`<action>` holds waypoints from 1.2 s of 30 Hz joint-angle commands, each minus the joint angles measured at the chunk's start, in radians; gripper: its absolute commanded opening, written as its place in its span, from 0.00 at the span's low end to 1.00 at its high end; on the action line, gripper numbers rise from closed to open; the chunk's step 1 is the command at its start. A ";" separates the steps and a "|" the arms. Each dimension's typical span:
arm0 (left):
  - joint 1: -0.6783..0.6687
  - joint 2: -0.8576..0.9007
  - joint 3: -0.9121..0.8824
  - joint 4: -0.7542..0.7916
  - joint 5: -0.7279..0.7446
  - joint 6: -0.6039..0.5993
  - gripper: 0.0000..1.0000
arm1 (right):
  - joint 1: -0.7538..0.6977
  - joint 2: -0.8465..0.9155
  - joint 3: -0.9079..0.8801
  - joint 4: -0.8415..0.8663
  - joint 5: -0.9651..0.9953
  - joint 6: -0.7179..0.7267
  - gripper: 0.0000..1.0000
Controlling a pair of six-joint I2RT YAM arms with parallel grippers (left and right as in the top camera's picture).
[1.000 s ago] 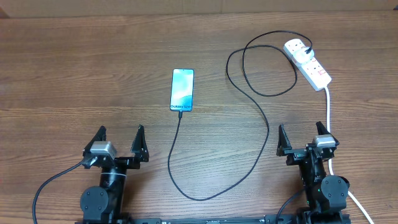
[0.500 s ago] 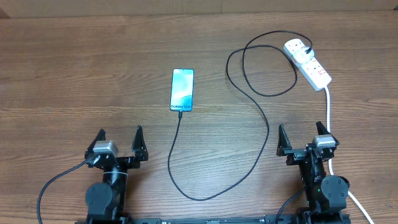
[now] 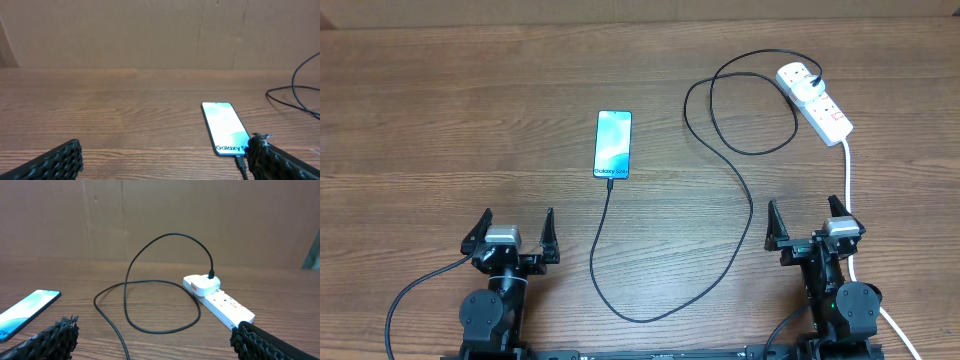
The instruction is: Plug charger to phone and switch on socket
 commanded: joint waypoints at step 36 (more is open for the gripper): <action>0.007 -0.011 -0.003 0.001 0.000 0.011 1.00 | -0.002 -0.012 -0.010 0.006 0.006 0.003 1.00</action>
